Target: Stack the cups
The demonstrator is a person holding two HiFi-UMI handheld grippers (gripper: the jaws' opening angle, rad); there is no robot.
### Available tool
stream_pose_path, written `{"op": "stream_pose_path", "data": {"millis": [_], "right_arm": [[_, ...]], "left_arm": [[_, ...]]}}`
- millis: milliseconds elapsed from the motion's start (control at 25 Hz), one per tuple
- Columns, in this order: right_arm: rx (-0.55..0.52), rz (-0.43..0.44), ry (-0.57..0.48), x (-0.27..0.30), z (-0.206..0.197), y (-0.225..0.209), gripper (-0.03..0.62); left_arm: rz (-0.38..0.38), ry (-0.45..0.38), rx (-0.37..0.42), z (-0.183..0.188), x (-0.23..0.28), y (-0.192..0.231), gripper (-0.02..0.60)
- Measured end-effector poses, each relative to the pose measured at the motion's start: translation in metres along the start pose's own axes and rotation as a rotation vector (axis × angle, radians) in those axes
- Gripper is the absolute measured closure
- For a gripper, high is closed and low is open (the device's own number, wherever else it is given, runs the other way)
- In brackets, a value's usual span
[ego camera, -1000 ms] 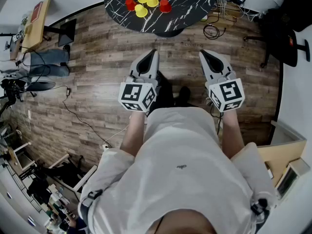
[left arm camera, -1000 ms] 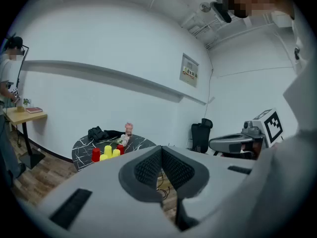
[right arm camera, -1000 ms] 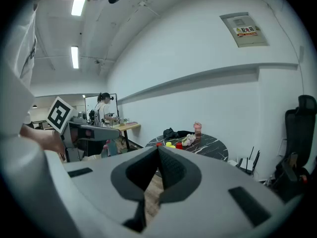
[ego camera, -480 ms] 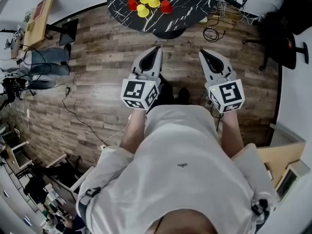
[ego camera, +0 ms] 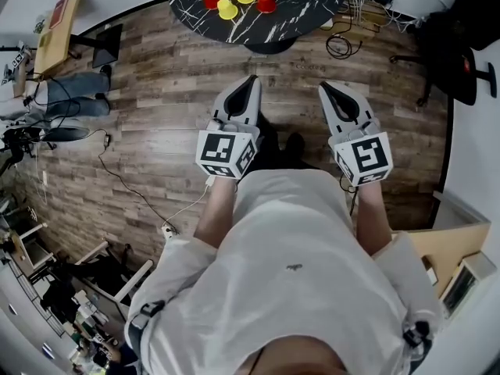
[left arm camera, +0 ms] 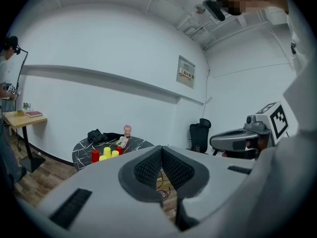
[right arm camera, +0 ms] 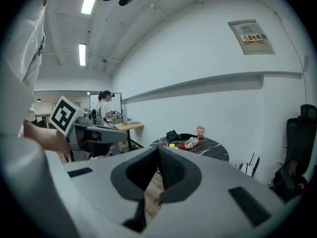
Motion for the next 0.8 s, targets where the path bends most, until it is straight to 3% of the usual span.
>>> {"op": "stream_pose_path", "data": {"millis": [400, 800], "right_arm": [[-0.004, 0.008, 0.011, 0.018, 0.004, 0.005, 0.589], [-0.001, 0.026, 0.010, 0.058, 0.018, 0.003, 0.585]], "left_arm": [[0.032, 0.010, 0.013, -0.001, -0.006, 0.023, 0.577], [0.048, 0.020, 0.089, 0.012, 0.005, 0.049, 0.577]]}}
Point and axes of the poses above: the fingertips, and each gripper's own axes: x forward along the fingers, y to its left, z out of its top, the point moved 9 cm from there along -x, backward along the fingers, and after that the axes turned 2 degrees about y, right-handed, at the moved point
